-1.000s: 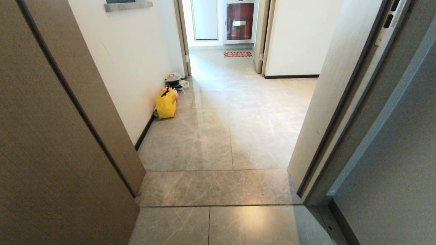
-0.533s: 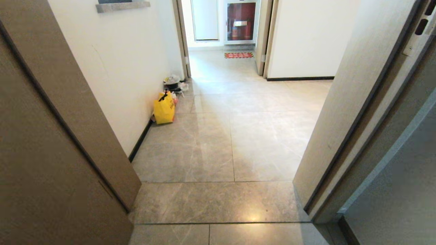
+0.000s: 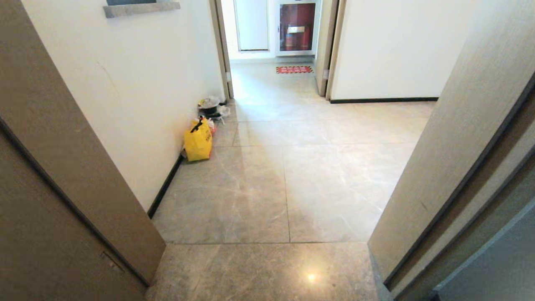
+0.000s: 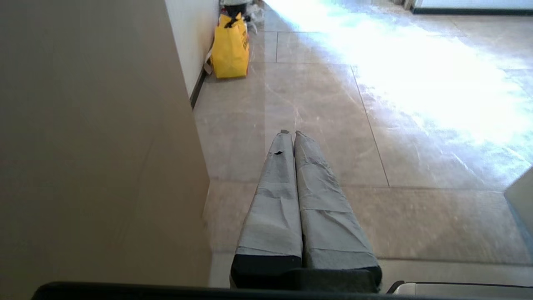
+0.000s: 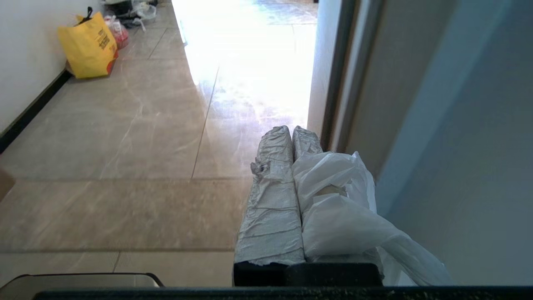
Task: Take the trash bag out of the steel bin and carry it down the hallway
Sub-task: Put the trash bag at the door
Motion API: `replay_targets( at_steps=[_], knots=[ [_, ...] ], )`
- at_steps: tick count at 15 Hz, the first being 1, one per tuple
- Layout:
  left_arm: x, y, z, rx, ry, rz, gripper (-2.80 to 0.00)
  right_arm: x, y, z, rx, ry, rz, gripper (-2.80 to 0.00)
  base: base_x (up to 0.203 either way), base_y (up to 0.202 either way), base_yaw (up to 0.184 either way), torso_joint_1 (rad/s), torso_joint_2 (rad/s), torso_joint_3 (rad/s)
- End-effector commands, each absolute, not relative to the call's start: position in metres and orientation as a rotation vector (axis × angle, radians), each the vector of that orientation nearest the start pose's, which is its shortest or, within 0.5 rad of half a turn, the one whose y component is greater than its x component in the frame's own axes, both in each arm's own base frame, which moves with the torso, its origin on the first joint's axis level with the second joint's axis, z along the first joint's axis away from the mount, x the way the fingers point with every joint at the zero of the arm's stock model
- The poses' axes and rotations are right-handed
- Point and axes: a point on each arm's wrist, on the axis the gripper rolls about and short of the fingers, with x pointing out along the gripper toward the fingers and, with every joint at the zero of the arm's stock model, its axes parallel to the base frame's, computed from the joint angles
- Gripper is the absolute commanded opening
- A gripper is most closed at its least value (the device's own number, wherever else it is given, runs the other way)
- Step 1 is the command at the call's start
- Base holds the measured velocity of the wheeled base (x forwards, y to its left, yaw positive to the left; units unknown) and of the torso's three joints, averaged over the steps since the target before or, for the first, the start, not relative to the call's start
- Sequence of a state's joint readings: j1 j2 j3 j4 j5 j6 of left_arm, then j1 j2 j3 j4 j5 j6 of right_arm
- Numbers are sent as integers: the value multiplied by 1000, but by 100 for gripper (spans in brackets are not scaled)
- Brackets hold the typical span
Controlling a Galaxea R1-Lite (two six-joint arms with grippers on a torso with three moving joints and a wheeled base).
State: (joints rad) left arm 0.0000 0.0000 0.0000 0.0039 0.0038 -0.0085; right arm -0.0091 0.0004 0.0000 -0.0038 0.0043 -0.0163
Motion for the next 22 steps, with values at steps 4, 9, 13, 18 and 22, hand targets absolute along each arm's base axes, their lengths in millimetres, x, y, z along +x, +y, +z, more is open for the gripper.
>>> replay_targets(
  at_steps=[4,9,13,18,22],
  knots=[
    [-23,0,75,-8,5,5,-280,-23,0,76,-17,-3,-5,-280,188,0,2,0,2,1],
    [-23,0,75,-8,5,5,-280,-23,0,76,-16,-3,-5,-280,191,0,-1,1,3,3],
    [-23,0,75,-8,5,5,-280,-23,0,76,-17,-3,-5,-280,193,0,-1,2,4,1],
    [-23,0,75,-8,5,5,-280,-23,0,76,-17,-3,-5,-280,187,0,0,4,-1,1],
    [-23,0,75,-8,5,5,-280,-23,0,76,-17,-3,-5,-280,194,0,1,3,2,1]
  ],
)
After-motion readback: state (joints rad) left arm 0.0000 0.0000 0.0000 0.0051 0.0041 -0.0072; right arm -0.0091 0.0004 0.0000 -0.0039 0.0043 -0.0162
